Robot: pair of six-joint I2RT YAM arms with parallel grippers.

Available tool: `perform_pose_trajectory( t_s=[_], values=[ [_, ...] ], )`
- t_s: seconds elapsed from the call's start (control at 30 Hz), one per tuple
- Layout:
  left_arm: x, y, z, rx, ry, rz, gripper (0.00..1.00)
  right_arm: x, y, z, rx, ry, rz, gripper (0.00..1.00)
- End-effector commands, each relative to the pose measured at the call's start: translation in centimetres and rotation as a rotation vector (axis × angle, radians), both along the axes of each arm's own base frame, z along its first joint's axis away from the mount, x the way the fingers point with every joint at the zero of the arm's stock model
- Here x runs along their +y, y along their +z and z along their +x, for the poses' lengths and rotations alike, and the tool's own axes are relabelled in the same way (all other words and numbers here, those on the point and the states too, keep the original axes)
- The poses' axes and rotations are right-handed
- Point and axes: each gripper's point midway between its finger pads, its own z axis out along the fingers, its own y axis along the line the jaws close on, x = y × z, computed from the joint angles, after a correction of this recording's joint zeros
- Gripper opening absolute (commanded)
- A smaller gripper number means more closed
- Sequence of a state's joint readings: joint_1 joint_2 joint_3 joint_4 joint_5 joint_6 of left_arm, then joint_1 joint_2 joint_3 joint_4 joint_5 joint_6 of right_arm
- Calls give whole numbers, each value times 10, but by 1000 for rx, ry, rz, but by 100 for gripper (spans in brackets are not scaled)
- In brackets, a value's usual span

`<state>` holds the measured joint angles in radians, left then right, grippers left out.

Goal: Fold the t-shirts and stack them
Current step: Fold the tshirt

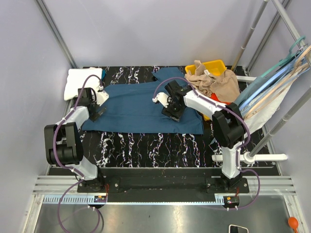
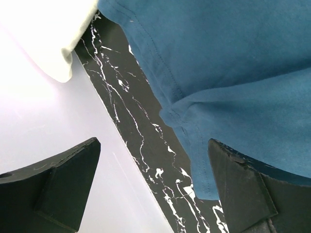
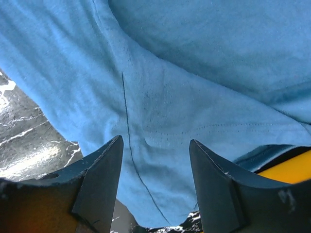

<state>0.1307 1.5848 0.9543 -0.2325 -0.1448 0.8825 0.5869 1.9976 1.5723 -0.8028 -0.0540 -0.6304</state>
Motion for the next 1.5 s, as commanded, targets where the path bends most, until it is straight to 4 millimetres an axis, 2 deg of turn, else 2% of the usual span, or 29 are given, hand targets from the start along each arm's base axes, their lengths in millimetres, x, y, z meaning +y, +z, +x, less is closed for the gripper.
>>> perform_pose_trajectory(
  t_s=[0.0,0.33,0.43,0.7,0.8,0.9,0.93,1.0,1.27,1.47],
  values=[
    [2,12,6,-57,1,17,99,11,-3,9,-23,18,29,64],
    [3,4,2,-45,-6,32,99,10,-17,12,-14,19,4,60],
    [4,3,2,-44,-4,29,99,8,-19,12,-14,20,-6,54],
    [2,-1,1,-35,-7,25,99,6,-19,13,-19,16,-17,31],
    [2,-1,1,-38,-8,27,99,5,-21,13,-20,14,-24,25],
    [2,-3,0,-35,-7,27,99,5,-18,15,-28,13,-22,13],
    [3,-4,0,-34,-4,25,99,4,-19,15,-29,8,-26,6],
    [1,-4,0,-35,-5,19,99,6,-15,18,-40,6,-25,1],
    [-1,-7,-4,-34,-3,5,99,10,23,59,-179,-15,-65,0],
    [-1,-8,-4,-33,-4,8,99,17,33,83,-219,-10,-85,0]
  ],
)
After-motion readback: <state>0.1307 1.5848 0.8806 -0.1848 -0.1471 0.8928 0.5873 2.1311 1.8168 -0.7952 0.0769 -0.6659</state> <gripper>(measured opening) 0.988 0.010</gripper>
